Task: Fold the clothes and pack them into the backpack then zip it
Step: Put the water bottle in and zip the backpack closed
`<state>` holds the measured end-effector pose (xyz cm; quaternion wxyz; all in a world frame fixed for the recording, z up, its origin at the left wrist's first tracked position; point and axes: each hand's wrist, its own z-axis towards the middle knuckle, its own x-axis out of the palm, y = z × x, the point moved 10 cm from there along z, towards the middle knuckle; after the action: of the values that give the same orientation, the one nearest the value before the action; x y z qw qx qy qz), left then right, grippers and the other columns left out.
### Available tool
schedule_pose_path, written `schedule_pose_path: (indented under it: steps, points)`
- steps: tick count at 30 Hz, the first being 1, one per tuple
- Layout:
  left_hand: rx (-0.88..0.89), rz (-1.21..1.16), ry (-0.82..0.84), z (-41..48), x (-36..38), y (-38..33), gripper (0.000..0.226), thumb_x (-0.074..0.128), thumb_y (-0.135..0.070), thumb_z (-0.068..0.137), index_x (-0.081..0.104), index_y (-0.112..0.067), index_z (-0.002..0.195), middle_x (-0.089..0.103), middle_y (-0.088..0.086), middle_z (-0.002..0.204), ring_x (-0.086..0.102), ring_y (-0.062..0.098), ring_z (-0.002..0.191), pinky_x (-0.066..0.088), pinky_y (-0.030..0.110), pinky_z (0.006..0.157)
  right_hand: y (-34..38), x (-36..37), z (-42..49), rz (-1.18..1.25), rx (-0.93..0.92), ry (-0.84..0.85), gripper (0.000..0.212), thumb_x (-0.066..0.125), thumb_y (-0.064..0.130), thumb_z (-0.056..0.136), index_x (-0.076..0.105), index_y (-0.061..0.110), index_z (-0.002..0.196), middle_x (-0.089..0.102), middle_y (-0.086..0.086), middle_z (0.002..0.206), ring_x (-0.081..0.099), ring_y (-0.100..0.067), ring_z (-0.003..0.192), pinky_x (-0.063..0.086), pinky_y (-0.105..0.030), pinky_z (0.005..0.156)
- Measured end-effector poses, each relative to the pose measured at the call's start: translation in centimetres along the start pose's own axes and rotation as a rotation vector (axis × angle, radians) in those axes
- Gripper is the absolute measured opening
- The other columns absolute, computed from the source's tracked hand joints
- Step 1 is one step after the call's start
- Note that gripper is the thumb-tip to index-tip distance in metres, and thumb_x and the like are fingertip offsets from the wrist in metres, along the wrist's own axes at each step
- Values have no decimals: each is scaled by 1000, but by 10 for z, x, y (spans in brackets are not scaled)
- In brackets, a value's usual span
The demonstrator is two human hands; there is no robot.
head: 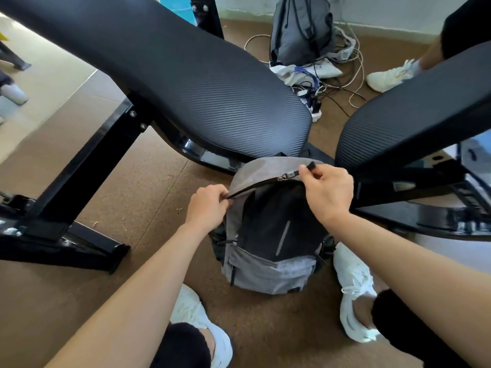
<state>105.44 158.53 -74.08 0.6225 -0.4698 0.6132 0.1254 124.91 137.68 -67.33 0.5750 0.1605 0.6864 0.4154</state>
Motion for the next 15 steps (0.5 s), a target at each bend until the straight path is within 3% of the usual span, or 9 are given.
schedule_pose_path:
  steps: [3, 5, 8, 10, 15]
  points:
    - [-83, 33, -26, 1, -1, 7, 4, 68, -29, 96, 70, -26, 95, 69, -2, 92, 66, 27, 92, 48, 33, 74, -45, -23, 5, 40, 212, -84, 40, 62, 42, 97, 68, 16, 68, 62, 2, 63, 64, -24, 74, 43, -32, 65]
    - [-126, 58, -17, 2, -2, 12, 2, 68, -27, 96, 69, -26, 96, 68, -2, 93, 67, 29, 96, 46, 33, 74, -61, -25, 8, 161, 254, -63, 37, 65, 41, 95, 70, 17, 67, 67, 2, 65, 69, -22, 75, 53, -35, 70]
    - [-112, 47, -4, 3, -1, 0, 27, 69, -21, 91, 65, -25, 117, 66, -2, 113, 63, 26, 106, 45, 34, 76, -62, -17, 9, 386, 220, 52, 25, 69, 30, 96, 75, 23, 73, 76, 2, 75, 76, -12, 75, 61, -39, 87]
    - [12, 24, -46, 3, -5, -29, 45, 70, -23, 84, 60, -24, 127, 60, -2, 122, 55, 25, 113, 47, 35, 85, -61, -17, 9, 434, 191, 91, 21, 70, 26, 96, 76, 19, 77, 78, 1, 77, 76, -11, 77, 61, -41, 89]
    - [436, -13, -130, -5, -6, -126, 54, 69, -37, 80, 61, -22, 131, 61, -3, 122, 49, 22, 115, 44, 37, 99, -54, -19, 4, 431, 126, 165, 16, 72, 26, 95, 78, 20, 81, 78, 3, 78, 76, -11, 81, 61, -43, 90]
